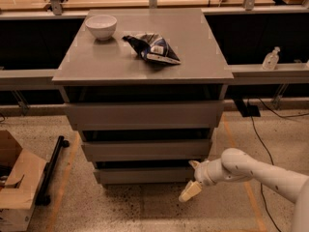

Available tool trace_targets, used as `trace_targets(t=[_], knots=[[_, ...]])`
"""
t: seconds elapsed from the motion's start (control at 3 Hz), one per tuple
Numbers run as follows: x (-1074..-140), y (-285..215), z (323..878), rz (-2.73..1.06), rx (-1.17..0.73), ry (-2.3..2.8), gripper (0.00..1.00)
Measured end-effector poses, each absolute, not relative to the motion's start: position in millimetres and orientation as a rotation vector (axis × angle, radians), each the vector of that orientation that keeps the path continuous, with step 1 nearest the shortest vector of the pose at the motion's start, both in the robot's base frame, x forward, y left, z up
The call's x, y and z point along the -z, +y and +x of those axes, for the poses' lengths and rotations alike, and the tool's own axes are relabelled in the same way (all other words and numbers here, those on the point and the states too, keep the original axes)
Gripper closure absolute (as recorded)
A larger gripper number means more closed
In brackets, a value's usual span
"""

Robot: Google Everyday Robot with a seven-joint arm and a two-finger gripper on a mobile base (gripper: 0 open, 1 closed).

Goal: Open bottom drawer

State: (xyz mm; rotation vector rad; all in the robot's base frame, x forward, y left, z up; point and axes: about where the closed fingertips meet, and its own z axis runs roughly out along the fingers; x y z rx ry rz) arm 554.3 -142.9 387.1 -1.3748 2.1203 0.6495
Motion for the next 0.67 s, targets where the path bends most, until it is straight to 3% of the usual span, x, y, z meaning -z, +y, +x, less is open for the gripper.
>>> trace_targets(t=[0.67], knots=[[-341.2, -151.1, 595.0, -1.373, -0.627, 2.162, 0.0]])
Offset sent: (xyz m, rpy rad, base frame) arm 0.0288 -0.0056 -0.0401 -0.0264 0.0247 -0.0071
